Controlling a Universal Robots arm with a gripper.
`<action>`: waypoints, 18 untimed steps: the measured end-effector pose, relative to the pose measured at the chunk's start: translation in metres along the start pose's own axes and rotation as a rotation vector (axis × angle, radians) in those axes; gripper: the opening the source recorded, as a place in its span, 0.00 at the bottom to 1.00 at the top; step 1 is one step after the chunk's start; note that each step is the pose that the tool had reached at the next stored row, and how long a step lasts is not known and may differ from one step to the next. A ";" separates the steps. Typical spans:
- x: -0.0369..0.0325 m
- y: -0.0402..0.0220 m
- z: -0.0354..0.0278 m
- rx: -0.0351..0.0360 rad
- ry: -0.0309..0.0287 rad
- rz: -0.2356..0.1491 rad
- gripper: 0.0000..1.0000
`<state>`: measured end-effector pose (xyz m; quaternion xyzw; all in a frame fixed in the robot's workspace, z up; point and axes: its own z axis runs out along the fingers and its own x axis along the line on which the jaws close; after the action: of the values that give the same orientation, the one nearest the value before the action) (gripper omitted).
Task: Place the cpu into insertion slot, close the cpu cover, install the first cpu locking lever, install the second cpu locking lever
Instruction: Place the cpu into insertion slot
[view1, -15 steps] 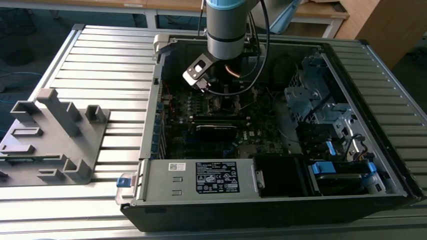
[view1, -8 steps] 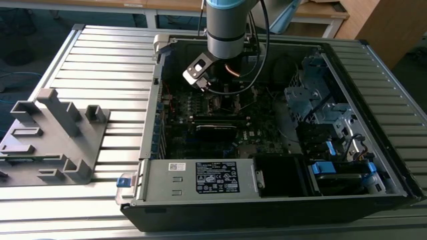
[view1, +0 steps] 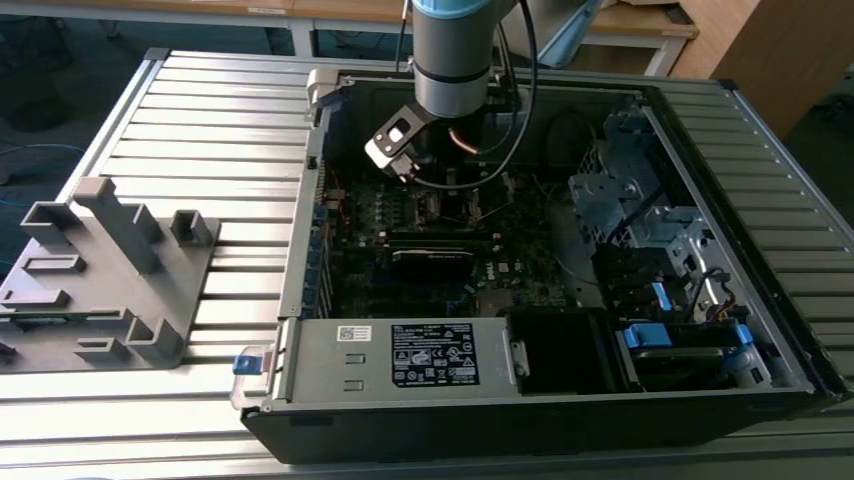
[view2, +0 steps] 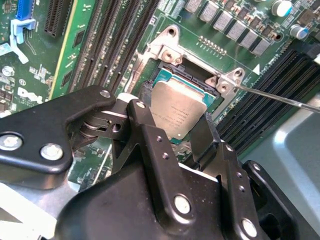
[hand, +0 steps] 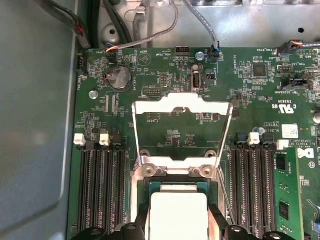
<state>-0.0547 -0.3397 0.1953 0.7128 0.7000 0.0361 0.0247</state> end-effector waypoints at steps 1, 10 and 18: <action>0.0000 0.0000 0.0000 0.0000 -0.0001 0.001 0.54; 0.0004 -0.0001 0.0002 0.0000 -0.0002 0.001 0.54; 0.0003 -0.0015 0.0005 -0.0001 -0.0002 0.003 0.54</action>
<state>-0.0562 -0.3393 0.1947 0.7140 0.6988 0.0361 0.0247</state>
